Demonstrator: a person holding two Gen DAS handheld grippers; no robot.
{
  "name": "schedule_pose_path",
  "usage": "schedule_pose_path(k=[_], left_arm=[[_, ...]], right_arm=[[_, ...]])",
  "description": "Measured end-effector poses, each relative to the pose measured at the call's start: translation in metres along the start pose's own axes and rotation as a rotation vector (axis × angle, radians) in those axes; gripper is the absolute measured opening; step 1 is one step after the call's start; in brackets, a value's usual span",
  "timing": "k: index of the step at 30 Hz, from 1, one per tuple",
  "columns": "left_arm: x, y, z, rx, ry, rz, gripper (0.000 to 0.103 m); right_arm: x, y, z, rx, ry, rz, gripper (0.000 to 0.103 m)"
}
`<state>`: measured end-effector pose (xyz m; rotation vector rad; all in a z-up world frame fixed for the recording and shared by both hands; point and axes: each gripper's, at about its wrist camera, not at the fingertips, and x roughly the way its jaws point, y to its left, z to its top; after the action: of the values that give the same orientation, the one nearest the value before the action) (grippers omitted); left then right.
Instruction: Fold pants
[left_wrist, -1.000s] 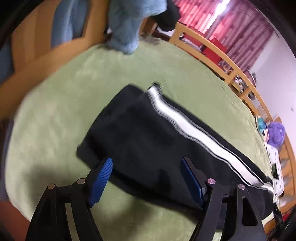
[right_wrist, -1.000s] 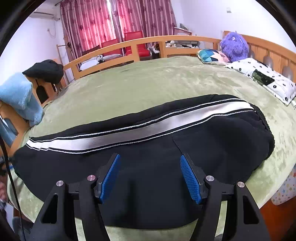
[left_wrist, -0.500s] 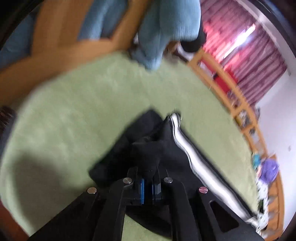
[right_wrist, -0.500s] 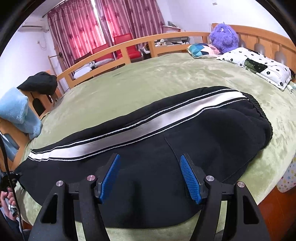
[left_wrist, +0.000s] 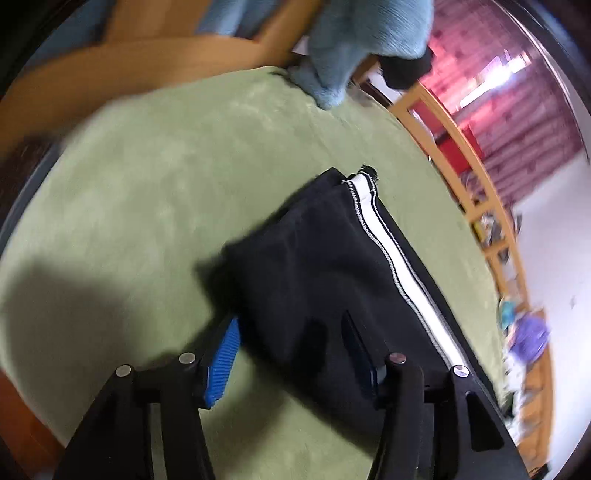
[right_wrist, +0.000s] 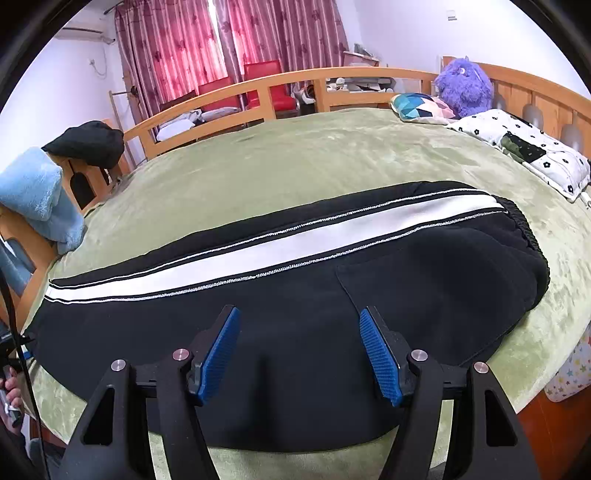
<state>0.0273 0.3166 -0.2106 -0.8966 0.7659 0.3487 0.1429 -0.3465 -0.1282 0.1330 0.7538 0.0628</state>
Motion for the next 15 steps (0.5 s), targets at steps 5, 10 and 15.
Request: schedule_pose_path(k=[5,10,15], left_arm=[[-0.008,0.008,-0.021,0.024,-0.039,0.07,0.052],[0.002,-0.007,-0.026,0.166,-0.066,0.197,0.031],[0.008,-0.013,-0.027,0.21,-0.05,0.156,0.02]], right_arm=[[0.001,-0.001,-0.001,-0.002,0.003,-0.002,0.067],[0.003,0.0,-0.002,0.004,0.011,0.004,0.067],[0.001,0.002,-0.004,-0.012,0.006,0.008,0.067]])
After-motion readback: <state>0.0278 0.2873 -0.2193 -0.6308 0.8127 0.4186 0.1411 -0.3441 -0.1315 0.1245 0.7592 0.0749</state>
